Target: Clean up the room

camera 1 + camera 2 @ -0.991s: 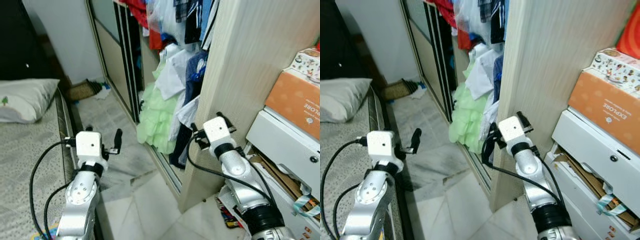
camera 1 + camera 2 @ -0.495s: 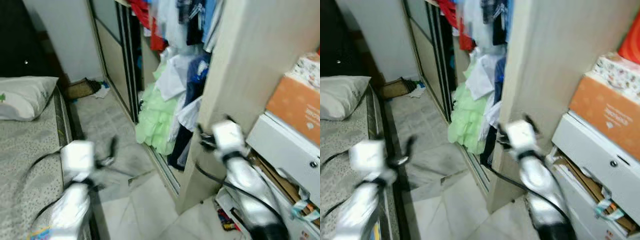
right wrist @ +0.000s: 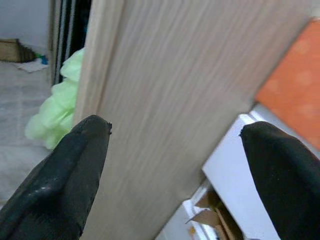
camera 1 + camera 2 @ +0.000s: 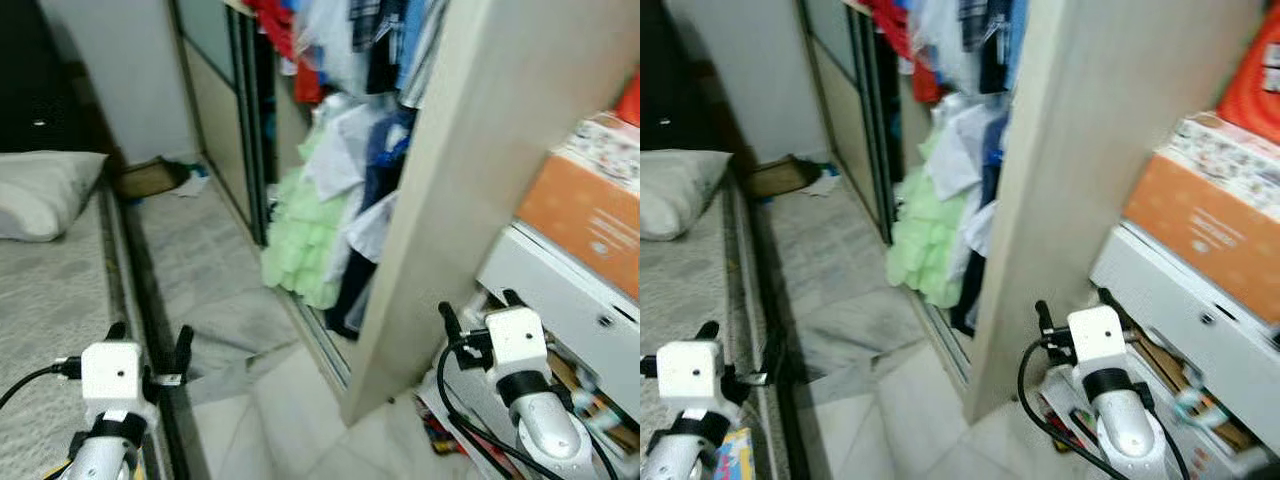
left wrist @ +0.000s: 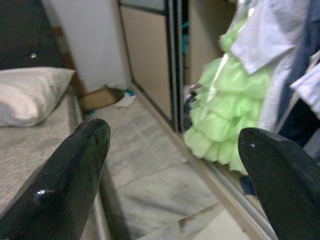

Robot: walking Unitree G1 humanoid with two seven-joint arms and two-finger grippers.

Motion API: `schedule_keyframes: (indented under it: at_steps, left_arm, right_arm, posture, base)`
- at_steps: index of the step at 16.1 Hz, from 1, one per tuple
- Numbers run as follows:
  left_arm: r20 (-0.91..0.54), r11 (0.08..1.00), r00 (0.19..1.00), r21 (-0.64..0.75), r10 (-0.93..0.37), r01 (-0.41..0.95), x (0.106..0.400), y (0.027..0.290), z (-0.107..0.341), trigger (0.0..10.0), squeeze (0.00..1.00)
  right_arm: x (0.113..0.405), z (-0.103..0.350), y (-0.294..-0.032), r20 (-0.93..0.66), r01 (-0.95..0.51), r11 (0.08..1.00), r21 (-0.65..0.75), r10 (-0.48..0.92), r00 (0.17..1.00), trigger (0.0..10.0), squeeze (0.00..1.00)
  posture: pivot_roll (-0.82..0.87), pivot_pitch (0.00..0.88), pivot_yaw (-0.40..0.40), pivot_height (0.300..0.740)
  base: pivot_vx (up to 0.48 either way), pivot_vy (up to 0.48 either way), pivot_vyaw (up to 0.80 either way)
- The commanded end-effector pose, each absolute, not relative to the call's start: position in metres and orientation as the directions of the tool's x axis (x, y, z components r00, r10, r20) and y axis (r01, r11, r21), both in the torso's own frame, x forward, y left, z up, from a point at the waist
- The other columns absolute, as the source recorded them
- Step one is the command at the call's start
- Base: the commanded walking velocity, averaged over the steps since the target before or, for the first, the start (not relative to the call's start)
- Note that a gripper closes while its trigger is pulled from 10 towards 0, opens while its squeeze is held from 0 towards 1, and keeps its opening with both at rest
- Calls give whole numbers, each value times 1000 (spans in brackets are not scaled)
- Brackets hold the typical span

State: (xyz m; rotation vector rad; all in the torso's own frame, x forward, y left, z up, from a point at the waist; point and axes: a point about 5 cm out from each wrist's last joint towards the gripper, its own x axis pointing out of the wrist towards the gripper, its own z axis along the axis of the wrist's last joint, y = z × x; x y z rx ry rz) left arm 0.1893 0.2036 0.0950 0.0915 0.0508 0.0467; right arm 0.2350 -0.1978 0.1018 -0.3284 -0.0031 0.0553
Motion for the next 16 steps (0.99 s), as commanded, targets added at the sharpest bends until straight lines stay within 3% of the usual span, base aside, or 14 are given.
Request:
schedule_keyframes:
  at_steps: [1, 16]
  left_arm:
    - [-38, 997, 999, 79, 22, -19, 191, 197, 100, 10000, 0]
    - [-40, 997, 999, 74, -20, 22, 194, 190, 103, 10000, 0]
  right_arm:
    - [237, 108, -194, 8, -57, 934, -353, 63, 998, 10000, 0]
    - [242, 112, -180, -2, -114, 932, -345, 121, 993, 10000, 0]
  posture:
    - [-74, 68, -39, 740]
    - [-68, 75, -44, 740]
  base:
    - [0, 0, 800]
    - [0, 0, 800]
